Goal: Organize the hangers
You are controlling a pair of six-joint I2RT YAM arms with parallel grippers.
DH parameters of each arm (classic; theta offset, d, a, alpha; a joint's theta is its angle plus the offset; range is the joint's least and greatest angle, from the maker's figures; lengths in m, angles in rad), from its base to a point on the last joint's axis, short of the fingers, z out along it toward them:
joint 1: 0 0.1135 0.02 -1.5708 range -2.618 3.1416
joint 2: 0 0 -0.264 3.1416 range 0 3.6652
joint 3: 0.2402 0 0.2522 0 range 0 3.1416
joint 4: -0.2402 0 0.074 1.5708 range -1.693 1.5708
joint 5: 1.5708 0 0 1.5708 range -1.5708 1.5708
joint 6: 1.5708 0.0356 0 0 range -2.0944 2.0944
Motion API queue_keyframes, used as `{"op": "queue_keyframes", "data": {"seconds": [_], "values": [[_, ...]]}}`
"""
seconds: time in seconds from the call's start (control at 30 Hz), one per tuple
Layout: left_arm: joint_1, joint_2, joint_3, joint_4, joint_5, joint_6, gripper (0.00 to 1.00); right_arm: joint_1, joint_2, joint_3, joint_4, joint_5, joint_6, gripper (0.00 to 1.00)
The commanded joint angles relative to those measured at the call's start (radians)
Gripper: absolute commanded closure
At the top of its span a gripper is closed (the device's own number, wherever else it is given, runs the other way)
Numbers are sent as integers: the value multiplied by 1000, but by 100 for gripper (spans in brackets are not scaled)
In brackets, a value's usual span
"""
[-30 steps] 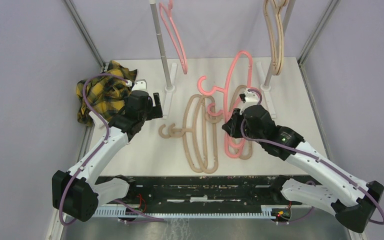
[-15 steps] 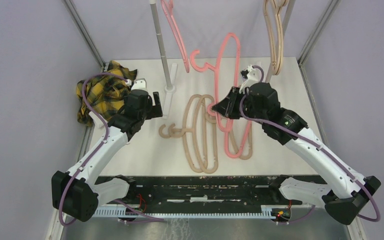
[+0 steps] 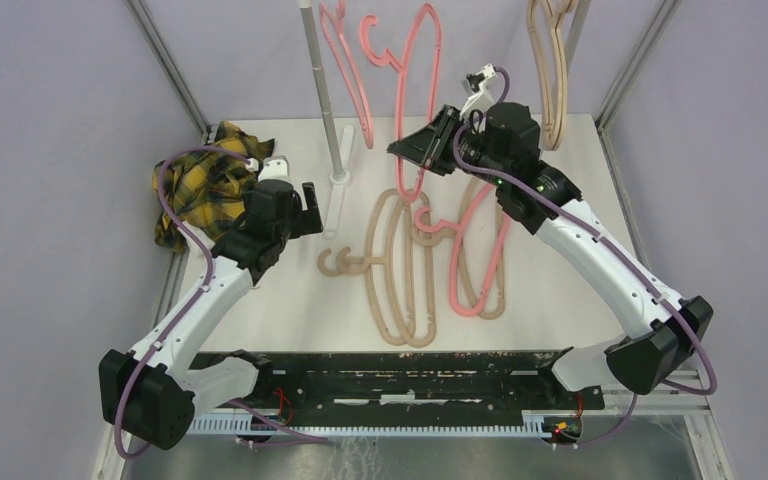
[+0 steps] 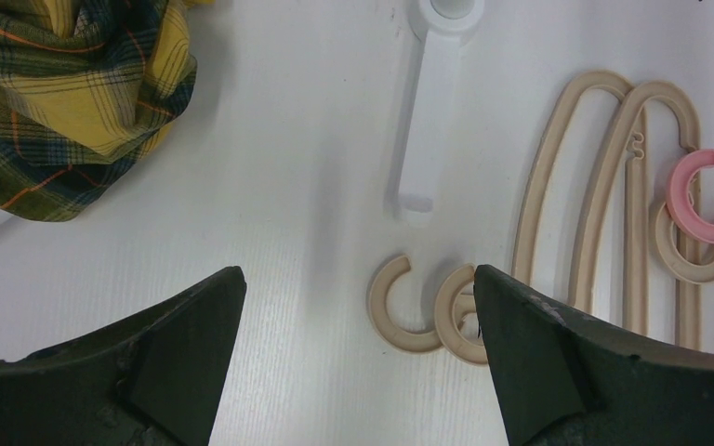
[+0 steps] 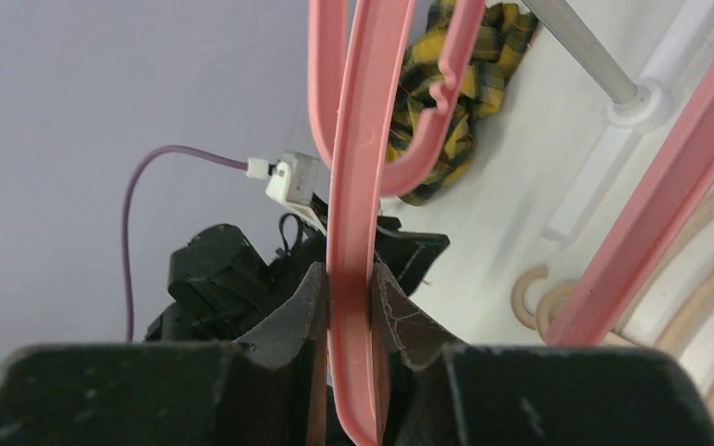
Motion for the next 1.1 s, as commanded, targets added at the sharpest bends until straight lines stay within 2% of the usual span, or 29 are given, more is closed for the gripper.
{"op": "queue_keyframes", "data": {"seconds": [0.0, 0.17, 0.4, 0.63, 1.07], "values": [[6, -21, 41, 20, -24, 72, 1, -25, 28, 112, 190, -71, 80, 99], [6, -14, 44, 23, -22, 73, 1, -54, 109, 194, 241, -100, 160, 99], [6, -16, 47, 19, -25, 78, 1, -74, 198, 243, 269, -50, 294, 99], [6, -21, 47, 18, -39, 80, 1, -78, 278, 318, 296, -93, 416, 99], [8, -18, 45, 20, -43, 75, 1, -80, 363, 392, 254, -89, 433, 99]]}}
